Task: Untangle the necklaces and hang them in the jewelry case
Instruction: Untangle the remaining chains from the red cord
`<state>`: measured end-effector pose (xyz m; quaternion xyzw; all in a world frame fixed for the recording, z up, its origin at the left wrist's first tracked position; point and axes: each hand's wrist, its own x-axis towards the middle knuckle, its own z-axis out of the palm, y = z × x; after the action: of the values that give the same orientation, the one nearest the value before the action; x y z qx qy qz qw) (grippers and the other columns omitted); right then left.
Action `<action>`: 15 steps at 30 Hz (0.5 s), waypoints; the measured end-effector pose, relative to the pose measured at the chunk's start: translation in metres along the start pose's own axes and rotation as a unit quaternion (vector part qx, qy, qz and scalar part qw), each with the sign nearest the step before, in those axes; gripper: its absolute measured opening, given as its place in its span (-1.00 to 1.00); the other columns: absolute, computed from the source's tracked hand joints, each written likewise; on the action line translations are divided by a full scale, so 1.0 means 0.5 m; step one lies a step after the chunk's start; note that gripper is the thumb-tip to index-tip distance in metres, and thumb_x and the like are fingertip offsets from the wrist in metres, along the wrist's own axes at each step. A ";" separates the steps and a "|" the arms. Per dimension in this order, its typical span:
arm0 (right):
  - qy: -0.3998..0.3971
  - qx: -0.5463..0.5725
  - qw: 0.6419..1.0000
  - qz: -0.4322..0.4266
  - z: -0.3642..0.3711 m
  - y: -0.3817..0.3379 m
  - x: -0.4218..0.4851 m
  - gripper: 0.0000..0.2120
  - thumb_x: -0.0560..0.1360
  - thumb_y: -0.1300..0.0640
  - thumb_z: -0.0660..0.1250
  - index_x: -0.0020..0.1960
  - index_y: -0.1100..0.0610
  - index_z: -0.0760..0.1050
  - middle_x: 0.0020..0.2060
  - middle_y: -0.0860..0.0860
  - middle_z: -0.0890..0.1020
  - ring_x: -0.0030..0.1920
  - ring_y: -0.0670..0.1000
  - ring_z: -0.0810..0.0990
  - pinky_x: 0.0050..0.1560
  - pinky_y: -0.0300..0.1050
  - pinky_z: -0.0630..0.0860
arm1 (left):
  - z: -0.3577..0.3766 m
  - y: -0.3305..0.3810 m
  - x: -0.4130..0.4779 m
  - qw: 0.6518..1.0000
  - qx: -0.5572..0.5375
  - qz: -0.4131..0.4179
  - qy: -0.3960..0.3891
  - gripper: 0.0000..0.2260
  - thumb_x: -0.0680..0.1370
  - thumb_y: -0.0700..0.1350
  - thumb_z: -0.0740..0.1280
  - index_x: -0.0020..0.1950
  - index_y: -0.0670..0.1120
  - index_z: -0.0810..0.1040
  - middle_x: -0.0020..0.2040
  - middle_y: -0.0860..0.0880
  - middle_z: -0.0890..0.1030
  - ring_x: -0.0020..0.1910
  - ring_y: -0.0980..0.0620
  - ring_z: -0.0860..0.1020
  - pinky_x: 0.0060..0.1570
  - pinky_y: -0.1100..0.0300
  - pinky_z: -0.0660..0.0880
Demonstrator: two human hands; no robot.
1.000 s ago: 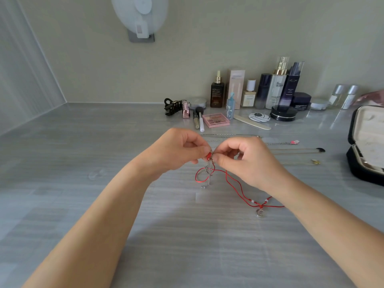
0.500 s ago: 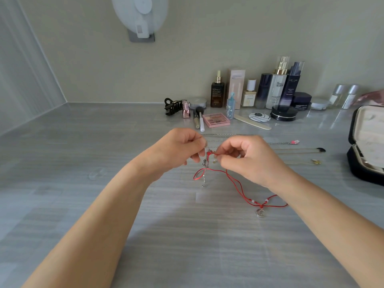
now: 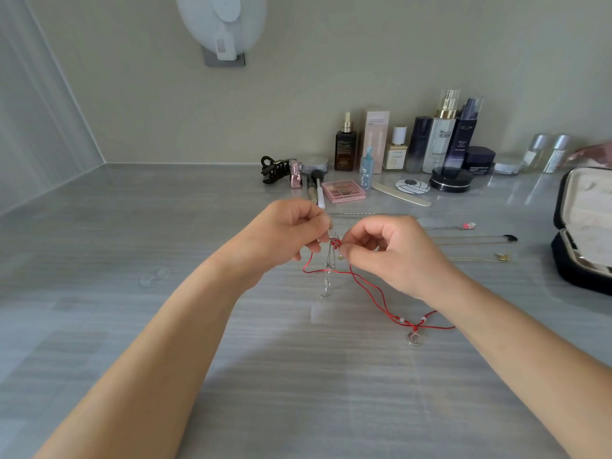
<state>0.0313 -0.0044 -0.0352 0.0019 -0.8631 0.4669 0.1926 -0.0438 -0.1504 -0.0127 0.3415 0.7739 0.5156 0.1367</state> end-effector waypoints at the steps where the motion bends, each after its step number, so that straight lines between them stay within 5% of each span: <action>1: 0.004 0.007 1.000 0.003 -0.001 -0.001 0.000 -0.81 0.38 0.28 0.40 -0.34 0.05 0.52 -0.46 -0.09 0.51 -0.47 -0.21 0.39 -0.37 -0.42 0.33 | -0.001 0.000 0.000 1.000 -0.007 -0.005 0.007 -0.82 0.58 -0.17 0.21 -0.22 -0.03 0.48 -0.28 0.09 0.56 -0.39 0.27 0.50 -0.36 0.34 0.38; 10: -0.005 0.085 0.996 0.023 -0.006 -0.002 0.002 -0.82 0.43 0.30 0.34 -0.30 0.08 0.51 -0.39 -0.05 0.54 -0.31 -0.05 0.44 -0.21 -0.21 0.37 | 0.002 0.001 0.000 0.998 -0.058 -0.037 0.001 -0.83 0.59 -0.14 0.18 -0.19 -0.06 0.46 -0.34 0.10 0.62 -0.37 0.20 0.54 -0.36 0.31 0.40; 15: -0.008 0.118 0.993 0.027 -0.012 -0.003 -0.001 -0.82 0.44 0.29 0.34 -0.27 0.07 0.53 -0.37 -0.03 0.57 -0.35 -0.14 0.48 -0.21 -0.32 0.43 | 0.007 -0.004 0.008 0.995 0.003 -0.010 0.101 -0.86 0.55 -0.20 0.25 -0.19 -0.01 0.45 -0.23 0.03 0.55 -0.36 0.14 0.50 -0.46 0.43 0.37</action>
<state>0.0339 -0.0007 -0.0312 0.0054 -0.8032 0.5706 0.1714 -0.0454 -0.1459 -0.0153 0.2799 0.7889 0.5436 0.0618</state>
